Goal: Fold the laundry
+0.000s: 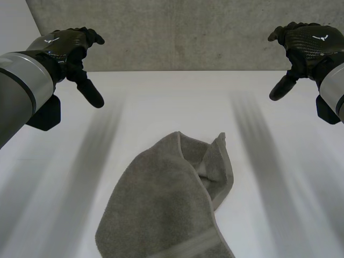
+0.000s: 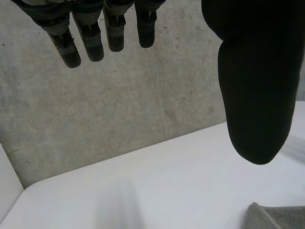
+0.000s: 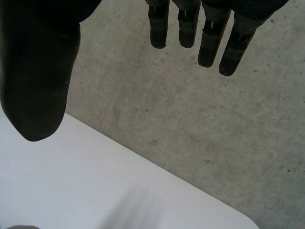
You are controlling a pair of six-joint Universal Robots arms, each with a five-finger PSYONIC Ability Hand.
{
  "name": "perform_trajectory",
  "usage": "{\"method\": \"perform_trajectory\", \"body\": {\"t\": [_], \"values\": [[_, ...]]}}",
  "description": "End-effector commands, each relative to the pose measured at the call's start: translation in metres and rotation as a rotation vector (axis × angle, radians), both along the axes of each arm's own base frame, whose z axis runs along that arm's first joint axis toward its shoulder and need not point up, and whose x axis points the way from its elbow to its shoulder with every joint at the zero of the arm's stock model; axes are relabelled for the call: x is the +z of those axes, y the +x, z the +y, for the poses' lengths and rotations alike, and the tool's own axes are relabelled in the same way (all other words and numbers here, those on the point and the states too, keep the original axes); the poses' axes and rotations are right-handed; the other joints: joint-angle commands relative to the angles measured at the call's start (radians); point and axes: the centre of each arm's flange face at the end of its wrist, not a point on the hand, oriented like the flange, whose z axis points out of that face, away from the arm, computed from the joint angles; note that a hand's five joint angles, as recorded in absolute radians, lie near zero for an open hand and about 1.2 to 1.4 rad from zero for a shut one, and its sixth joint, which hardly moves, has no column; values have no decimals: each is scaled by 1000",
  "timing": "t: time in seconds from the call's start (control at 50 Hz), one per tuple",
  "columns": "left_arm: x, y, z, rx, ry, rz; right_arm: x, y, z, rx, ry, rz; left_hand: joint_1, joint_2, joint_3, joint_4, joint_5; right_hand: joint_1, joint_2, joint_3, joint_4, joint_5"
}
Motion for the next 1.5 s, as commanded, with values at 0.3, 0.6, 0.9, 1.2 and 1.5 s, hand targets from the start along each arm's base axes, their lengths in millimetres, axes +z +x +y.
{"method": "perform_trajectory", "body": {"t": [0.3,0.6,0.9,1.2,1.5], "values": [[-73,-44,34,-284,191,-67,-50,29,21,346,-97,524,22,18,19,19,18,-59,-75,-69,-85,-60],[-180,-93,48,-428,254,-156,-144,42,21,590,66,646,51,48,49,48,47,-59,-75,-69,-85,-60],[-220,-98,45,-476,241,-292,-186,45,16,630,106,684,713,710,711,710,709,339,323,329,313,338],[-146,-94,26,-378,16,-175,-98,40,-12,336,-139,426,1193,1189,1190,1190,1189,1163,1147,1153,1137,1162],[18,-22,19,-214,-259,323,21,21,26,231,-396,195,1193,1189,1190,1190,1189,1163,1147,1153,1137,1162]]}}
